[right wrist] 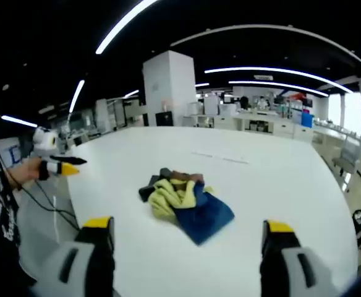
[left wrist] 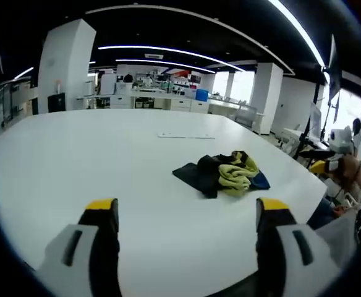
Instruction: Fold the garment on the visible template until the final outline fits inside the template.
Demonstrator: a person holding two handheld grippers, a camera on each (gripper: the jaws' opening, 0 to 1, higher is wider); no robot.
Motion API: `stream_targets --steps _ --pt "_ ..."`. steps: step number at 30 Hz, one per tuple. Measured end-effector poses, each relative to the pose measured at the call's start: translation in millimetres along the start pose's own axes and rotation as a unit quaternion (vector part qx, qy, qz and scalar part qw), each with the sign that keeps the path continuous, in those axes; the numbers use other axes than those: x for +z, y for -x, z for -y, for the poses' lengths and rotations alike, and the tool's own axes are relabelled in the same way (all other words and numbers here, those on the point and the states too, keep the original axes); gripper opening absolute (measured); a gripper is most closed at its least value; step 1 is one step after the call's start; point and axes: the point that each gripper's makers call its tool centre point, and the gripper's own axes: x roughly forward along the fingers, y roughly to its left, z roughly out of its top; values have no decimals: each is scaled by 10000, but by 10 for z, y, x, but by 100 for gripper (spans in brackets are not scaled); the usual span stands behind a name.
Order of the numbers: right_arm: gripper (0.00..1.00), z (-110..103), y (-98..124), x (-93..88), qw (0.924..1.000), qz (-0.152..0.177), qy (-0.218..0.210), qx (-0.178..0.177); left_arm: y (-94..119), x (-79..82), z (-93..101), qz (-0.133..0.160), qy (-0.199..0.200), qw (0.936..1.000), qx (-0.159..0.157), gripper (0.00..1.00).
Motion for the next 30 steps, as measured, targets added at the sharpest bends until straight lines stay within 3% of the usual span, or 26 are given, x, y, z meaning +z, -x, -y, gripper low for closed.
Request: stream_targets --steps 11,17,30 --pt "100 30 -33 65 10000 44 57 -18 -12 18 -45 -1 -85 9999 64 91" --pt "100 35 -8 42 10000 10 2 -69 -35 28 -20 -29 -138 9999 -1 91" --pt "100 -96 79 167 9999 100 -60 -77 -30 171 70 -21 -312 9992 -253 89"
